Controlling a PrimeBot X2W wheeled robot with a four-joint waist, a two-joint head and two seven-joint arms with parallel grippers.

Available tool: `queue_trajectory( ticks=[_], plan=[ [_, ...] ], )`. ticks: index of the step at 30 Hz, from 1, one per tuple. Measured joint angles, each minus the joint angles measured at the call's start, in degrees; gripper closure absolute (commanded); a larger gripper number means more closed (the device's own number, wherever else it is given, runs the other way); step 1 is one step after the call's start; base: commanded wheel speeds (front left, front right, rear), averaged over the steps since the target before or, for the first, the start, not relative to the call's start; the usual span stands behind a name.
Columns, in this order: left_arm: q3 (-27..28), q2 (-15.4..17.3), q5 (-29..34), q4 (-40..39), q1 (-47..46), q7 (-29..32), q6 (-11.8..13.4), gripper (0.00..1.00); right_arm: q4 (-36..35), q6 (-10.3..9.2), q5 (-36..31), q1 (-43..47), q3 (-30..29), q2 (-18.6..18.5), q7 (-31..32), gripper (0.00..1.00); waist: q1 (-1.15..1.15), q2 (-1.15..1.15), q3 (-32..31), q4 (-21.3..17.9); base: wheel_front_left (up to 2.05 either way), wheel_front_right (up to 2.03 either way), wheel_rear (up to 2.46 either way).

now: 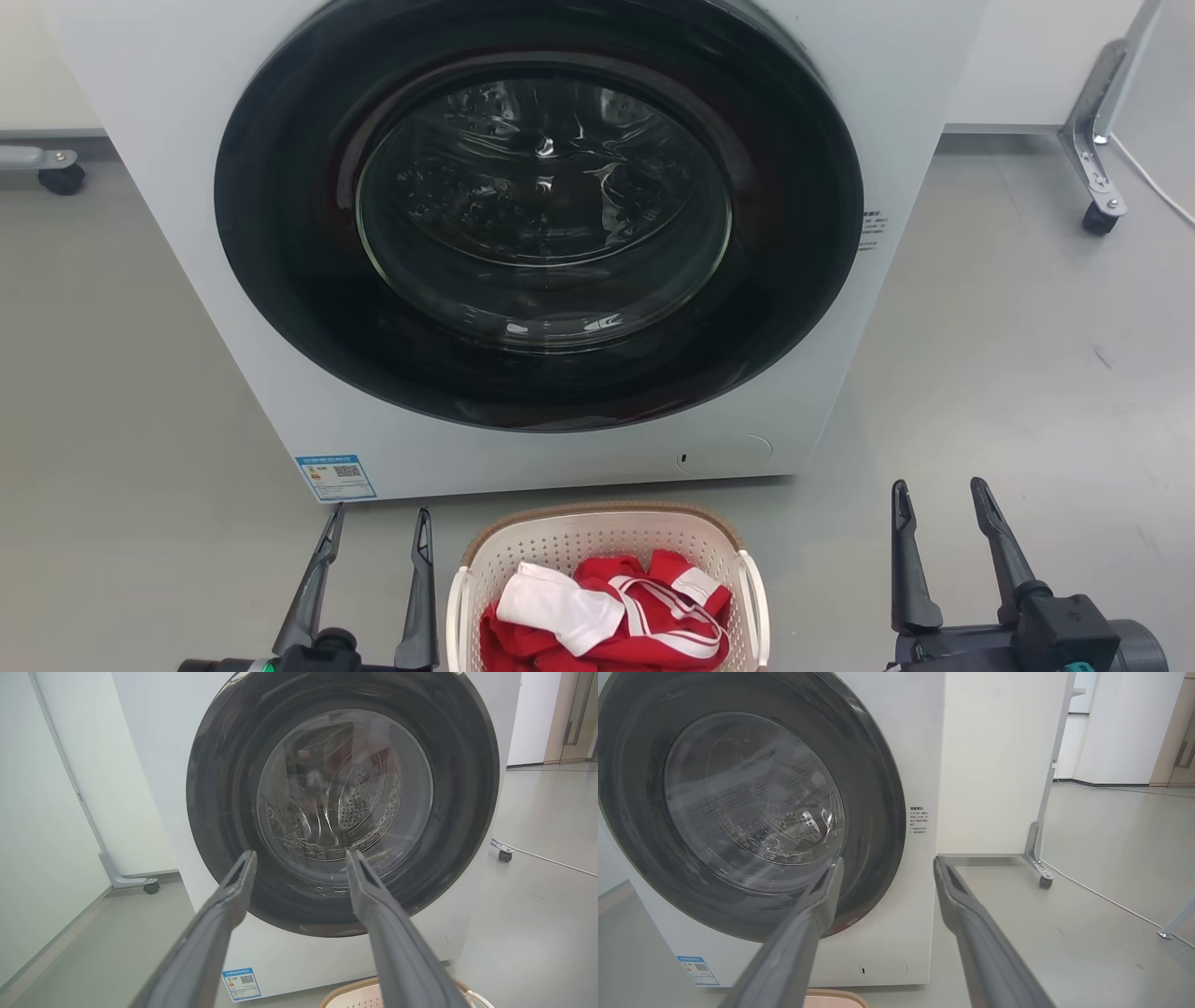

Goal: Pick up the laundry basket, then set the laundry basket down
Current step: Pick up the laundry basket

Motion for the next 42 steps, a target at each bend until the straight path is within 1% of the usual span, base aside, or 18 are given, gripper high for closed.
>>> queue_trajectory(
  ticks=[10, 15, 19, 28, 29, 32, 35, 40, 41, 42],
  plan=[
    [-0.4, -0.1, 0.0, -0.5, -0.1, -0.2, 0.0, 0.0, -1.4, 0.0, 0.5, 0.0, -0.3, 0.0, -0.2, 0.0, 0.0, 0.0, 1.9, 0.1, 0.0, 0.0, 0.0],
    [-0.5, -0.1, 0.1, -0.1, -0.6, -0.2, 0.0, 0.0, -1.3, 0.0, 0.4, -0.4, -0.4, 0.0, -0.2, 0.0, 0.0, 0.0, 4.0, 0.2, 0.0, 0.0, 0.0],
    [-0.5, -0.1, -0.4, 0.8, -3.0, -0.2, 0.0, 0.0, -0.9, 0.0, 0.4, -1.9, -1.1, 0.0, -0.2, 0.0, 0.0, 0.0, 6.4, 0.3, 0.0, 0.0, 0.0],
    [-0.4, -0.3, -3.7, 6.6, -10.1, -0.2, -0.2, 0.0, 2.7, 0.26, 1.4, -8.4, -3.2, -0.2, -0.3, 0.0, 0.01, 0.0, 13.2, 1.1, 0.0, 0.0, 0.0],
    [-0.4, -0.3, -4.2, 7.5, -11.1, -0.2, -0.6, 0.0, 3.2, 0.29, 1.5, -9.0, -3.4, -0.2, -0.3, 0.0, 0.01, 0.0, 14.0, 1.2, 0.0, 0.0, 0.0],
    [-0.7, -0.4, -5.4, 10.1, -13.6, -0.2, -0.6, 0.0, 5.2, 0.76, 2.0, -11.2, -3.8, -0.3, -0.3, 0.0, 0.01, 0.01, 16.4, 1.5, 0.0, 0.0, 0.0],
    [-1.0, -0.6, -5.7, 13.2, -16.3, -0.2, -0.6, 0.0, 7.4, 1.1, 1.5, -13.3, -3.3, -0.9, -0.3, 0.0, 0.01, 0.0, 18.9, 1.8, 0.0, 0.0, 0.0],
    [-2.4, -0.8, -8.2, 18.2, -20.7, -0.2, -0.6, 0.0, 11.1, 1.47, 1.0, -16.8, -2.5, -1.3, -0.3, 0.0, 0.02, 0.01, 23.1, 2.5, 0.0, 0.0, 0.0],
    [-2.4, -0.8, -8.2, 18.2, -20.7, -0.2, -0.6, 0.0, 11.1, 1.47, 1.0, -16.8, -2.5, -1.3, -0.3, 0.0, 0.02, 0.01, 23.1, 2.5, 0.0, 0.0, 0.0],
    [-3.0, -0.9, -8.9, 20.1, -22.4, -0.2, -0.6, 0.0, 12.4, 1.83, 1.0, -18.2, -2.4, -1.3, -0.3, 0.0, 0.02, 0.01, 24.8, 2.8, 0.0, 0.0, 0.0]
  ],
)
